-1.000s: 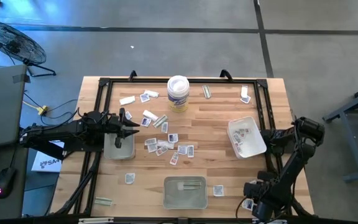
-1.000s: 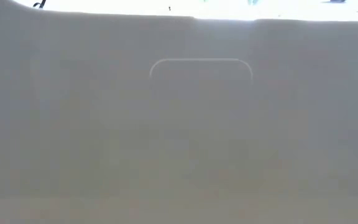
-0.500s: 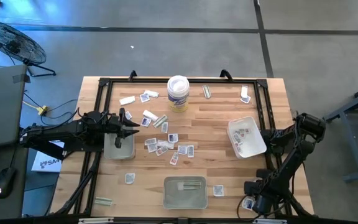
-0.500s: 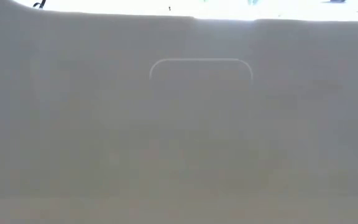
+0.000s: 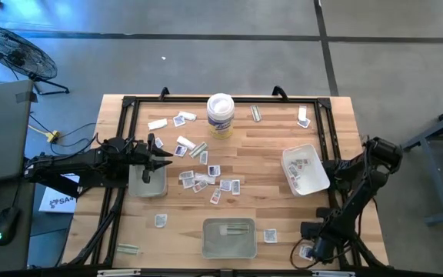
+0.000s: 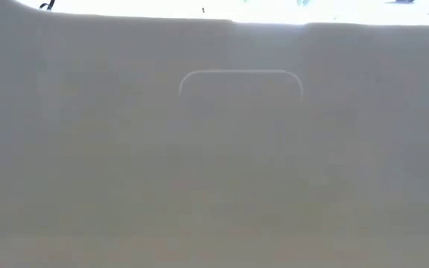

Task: Pick & Place First Aid Supplies
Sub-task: Put the orange ointment pack into the white bin

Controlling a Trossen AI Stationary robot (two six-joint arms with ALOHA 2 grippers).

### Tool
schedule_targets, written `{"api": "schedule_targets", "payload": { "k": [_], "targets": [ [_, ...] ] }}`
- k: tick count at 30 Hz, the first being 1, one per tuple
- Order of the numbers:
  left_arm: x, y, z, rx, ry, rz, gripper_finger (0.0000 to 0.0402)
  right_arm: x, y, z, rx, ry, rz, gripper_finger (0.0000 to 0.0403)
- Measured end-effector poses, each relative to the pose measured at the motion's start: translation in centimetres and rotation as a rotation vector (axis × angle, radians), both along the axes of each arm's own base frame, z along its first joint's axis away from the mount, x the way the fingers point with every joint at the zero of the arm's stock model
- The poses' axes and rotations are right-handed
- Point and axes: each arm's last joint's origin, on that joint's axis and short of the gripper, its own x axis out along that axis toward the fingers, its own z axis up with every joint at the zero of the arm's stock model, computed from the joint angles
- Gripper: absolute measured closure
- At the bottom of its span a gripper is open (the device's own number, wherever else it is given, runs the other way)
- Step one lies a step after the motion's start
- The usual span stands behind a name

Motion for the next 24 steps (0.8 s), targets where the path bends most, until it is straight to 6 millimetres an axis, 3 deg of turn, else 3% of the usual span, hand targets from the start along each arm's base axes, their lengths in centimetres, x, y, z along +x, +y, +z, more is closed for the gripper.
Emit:
{"api": "schedule_targets", "payload": {
  "k": [8,13,18,24],
  "targets": [
    [0.0,0.0,0.0,0.000,0.000,0.000,0.0282,2.5,-3.0,4.9,0.158,-0.150,-0.097,0.0401],
    [0.0,0.0,0.0,0.000,0.000,0.000,0.0282,3.5,-6.2,8.4,0.185,-0.373,-0.082,0.0402],
    [0.0,0.0,0.0,0.000,0.000,0.000,0.0282,3.2,-10.7,10.7,-0.072,-0.561,-0.125,0.0402],
    [0.0,0.0,0.0,0.000,0.000,0.000,0.0282,1.6,-16.3,10.3,-0.316,-0.369,-0.325,0.0401]
  ]
}}
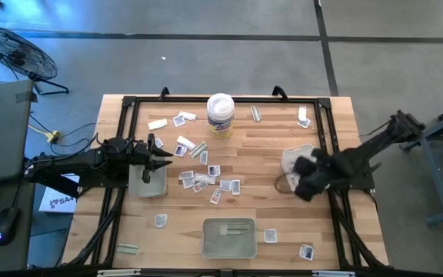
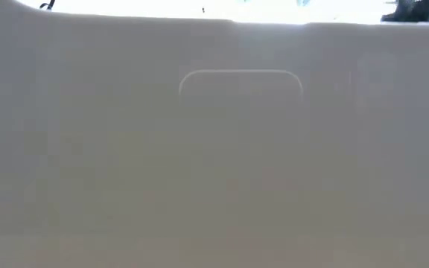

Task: Pick & Place First Aid Supplies
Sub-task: Put the orange ointment pack into the white bin, then put the blue alcohol pad into the top gray bin

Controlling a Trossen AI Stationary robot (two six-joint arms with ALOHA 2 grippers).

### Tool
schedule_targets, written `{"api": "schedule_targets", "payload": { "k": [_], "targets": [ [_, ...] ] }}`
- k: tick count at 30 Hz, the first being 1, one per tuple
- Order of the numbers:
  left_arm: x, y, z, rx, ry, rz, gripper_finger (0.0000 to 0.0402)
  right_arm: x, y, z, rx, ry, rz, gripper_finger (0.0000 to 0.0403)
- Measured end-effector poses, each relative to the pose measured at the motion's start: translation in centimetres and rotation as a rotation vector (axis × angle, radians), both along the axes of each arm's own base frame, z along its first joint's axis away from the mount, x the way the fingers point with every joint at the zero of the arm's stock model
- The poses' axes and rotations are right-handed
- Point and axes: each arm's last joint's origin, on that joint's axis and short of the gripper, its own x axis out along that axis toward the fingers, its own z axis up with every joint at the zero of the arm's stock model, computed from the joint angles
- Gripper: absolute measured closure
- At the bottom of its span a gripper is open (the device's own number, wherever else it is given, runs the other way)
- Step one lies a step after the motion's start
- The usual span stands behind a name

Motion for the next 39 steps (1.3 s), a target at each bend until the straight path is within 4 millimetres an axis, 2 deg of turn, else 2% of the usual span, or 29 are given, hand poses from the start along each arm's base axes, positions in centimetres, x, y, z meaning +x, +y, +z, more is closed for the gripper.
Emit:
{"api": "schedule_targets", "payload": {
  "k": [4,6,12,18,23,29,34,39],
  "targets": [
    [0.0,0.0,0.0,0.000,0.000,0.000,0.0282,-0.1,-2.7,-1.8,0.043,0.058,-0.287,0.0402],
    [0.0,0.0,0.0,0.000,0.000,0.000,0.0282,0.1,-3.6,-3.3,0.085,0.057,-0.371,0.0400],
    [0.0,0.0,0.0,0.000,0.000,0.000,0.0282,0.6,-5.6,-7.3,0.207,-0.019,-0.428,0.0402],
    [0.0,0.0,0.0,0.000,0.000,0.000,0.0282,-0.1,-6.6,-8.5,0.196,0.016,-0.482,0.0382],
    [0.0,0.0,0.0,0.000,0.000,0.000,0.0282,0.1,-6.7,-8.3,0.208,0.015,-0.469,0.0334],
    [0.0,0.0,0.0,0.000,0.000,0.000,0.0282,1.0,-6.4,-6.9,0.304,-0.003,-0.385,0.0290],
    [0.0,0.0,0.0,0.000,0.000,0.000,0.0282,2.1,-6.2,-4.0,0.375,-0.052,-0.358,0.0289],
    [0.0,0.0,0.0,0.000,0.000,0.000,0.0282,3.9,-5.0,-1.0,0.338,-0.216,-0.269,0.0310]
  ]
}}
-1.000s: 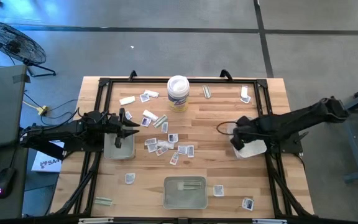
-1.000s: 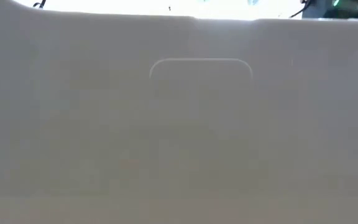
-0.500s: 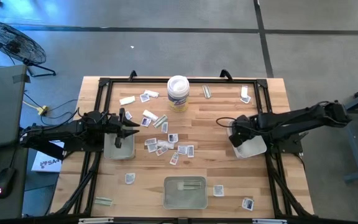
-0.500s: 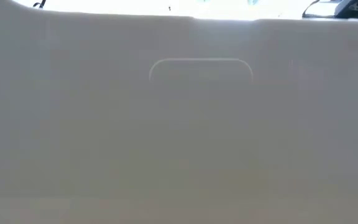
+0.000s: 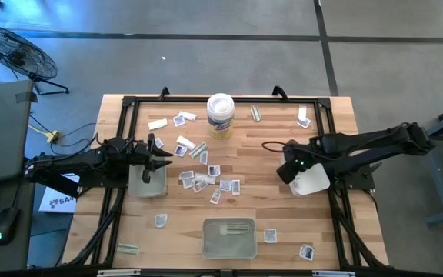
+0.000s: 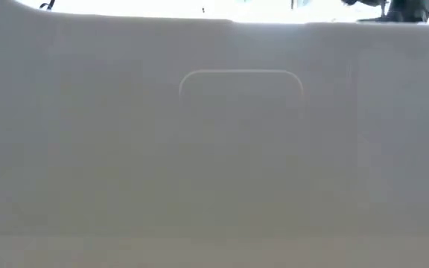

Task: Pick & Place First Aid Supplies
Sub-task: Put the blue alcohol pad into the top gray bin

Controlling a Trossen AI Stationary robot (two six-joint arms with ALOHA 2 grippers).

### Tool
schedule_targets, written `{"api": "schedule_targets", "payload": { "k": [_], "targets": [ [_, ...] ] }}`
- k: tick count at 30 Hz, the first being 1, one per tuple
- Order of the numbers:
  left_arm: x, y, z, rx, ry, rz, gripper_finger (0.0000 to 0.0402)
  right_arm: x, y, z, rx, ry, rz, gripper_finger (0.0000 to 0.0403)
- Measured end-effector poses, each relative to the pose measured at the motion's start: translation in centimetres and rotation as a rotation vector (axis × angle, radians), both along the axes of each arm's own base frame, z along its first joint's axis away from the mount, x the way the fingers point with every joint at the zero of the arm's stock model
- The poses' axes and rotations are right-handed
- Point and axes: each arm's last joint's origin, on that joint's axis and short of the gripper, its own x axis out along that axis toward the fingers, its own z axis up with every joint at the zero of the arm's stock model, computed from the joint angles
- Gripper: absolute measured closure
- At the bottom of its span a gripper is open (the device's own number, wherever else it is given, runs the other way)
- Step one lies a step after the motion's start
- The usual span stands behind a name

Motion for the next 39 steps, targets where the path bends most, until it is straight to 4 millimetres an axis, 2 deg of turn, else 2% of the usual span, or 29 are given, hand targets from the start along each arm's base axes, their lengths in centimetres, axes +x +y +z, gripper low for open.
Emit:
{"api": "schedule_targets", "payload": {
  "k": [4,9,14,19,22,31,36,39],
  "targets": [
    [0.0,0.0,0.0,0.000,0.000,0.000,0.0282,1.4,1.9,1.3,-0.017,-0.194,0.075,0.0322],
    [0.0,0.0,0.0,0.000,0.000,0.000,0.0282,2.0,5.5,1.2,-0.043,-0.410,0.256,0.0324],
    [0.0,0.0,0.0,0.000,0.000,0.000,0.0282,1.4,8.8,-0.7,-0.074,-0.540,0.440,0.0324],
    [0.0,0.0,0.0,0.000,0.000,0.000,0.0282,1.2,10.5,-3.4,-0.022,-0.670,0.508,0.0324],
    [0.0,0.0,0.0,0.000,0.000,0.000,0.0282,1.2,11.2,-5.1,-0.008,-0.664,0.562,0.0311],
    [0.0,0.0,0.0,0.000,0.001,0.000,0.0282,2.0,14.2,-9.1,-0.032,-0.622,0.722,0.0240],
    [0.0,0.0,0.0,0.000,0.000,0.000,0.0282,1.3,15.5,-11.5,-0.047,-0.533,0.782,0.0239],
    [0.0,0.0,0.0,0.000,0.000,0.000,0.0282,1.4,16.4,-11.9,-0.097,-0.530,0.824,0.0252]
  ]
}}
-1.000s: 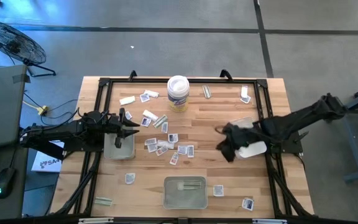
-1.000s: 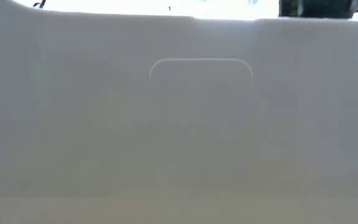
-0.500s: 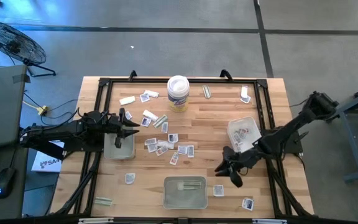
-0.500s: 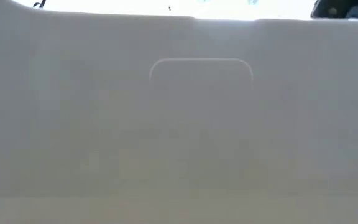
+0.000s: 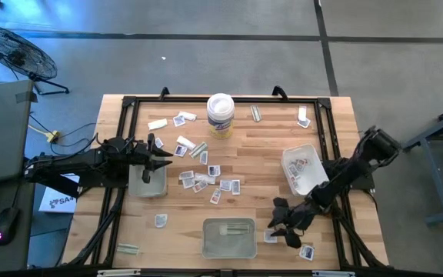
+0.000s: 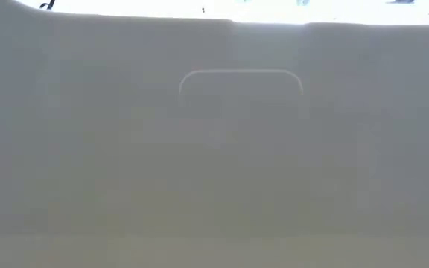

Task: Pick & Place First Aid Supplies
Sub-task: Put the blue alcohol pad into the top gray bin

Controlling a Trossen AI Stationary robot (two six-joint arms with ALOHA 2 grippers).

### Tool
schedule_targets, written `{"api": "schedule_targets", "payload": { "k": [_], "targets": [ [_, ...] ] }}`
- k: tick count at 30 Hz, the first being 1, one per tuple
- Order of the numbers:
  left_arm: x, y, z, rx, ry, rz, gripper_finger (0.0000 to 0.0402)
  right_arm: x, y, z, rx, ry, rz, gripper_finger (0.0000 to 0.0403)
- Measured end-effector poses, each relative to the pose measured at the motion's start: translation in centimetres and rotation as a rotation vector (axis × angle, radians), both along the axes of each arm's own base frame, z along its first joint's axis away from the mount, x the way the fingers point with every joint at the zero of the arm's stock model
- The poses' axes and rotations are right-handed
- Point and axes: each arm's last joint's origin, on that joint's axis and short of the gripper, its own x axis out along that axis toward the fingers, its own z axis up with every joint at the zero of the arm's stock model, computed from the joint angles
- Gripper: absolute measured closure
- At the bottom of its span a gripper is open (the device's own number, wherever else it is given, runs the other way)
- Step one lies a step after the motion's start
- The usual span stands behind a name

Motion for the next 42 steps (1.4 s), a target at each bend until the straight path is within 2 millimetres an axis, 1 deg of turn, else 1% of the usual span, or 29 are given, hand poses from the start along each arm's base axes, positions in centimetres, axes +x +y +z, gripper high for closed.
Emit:
{"api": "schedule_targets", "payload": {
  "k": [3,6,13,20,28,32,40,42],
  "targets": [
    [0.0,0.0,0.0,0.000,0.000,0.000,0.0282,0.8,1.0,0.3,-0.067,-0.062,0.050,0.0265],
    [0.0,0.0,0.0,0.000,0.000,0.000,0.0282,1.2,1.2,0.0,-0.139,-0.077,0.059,0.0273],
    [0.0,0.0,0.0,0.000,0.000,0.000,0.0282,1.2,1.0,-0.8,-0.213,-0.061,0.029,0.0277],
    [0.0,0.0,0.0,0.000,0.000,0.000,0.0282,1.1,0.9,-1.5,-0.273,-0.045,0.088,0.0277],
    [0.0,0.0,0.0,0.000,0.000,0.000,0.0282,1.3,0.9,-1.9,-0.302,-0.055,0.088,0.0281],
    [0.0,0.0,0.0,0.000,0.000,0.000,0.0282,1.3,0.8,-2.0,-0.310,-0.053,0.080,0.0306],
    [0.0,0.0,0.0,0.000,0.000,0.000,0.0282,1.8,0.0,-2.2,-0.301,-0.012,0.054,0.0393],
    [0.0,0.0,0.0,0.000,0.000,0.000,0.0282,1.9,-0.2,-2.2,-0.301,-0.008,0.046,0.0398]
  ]
}}
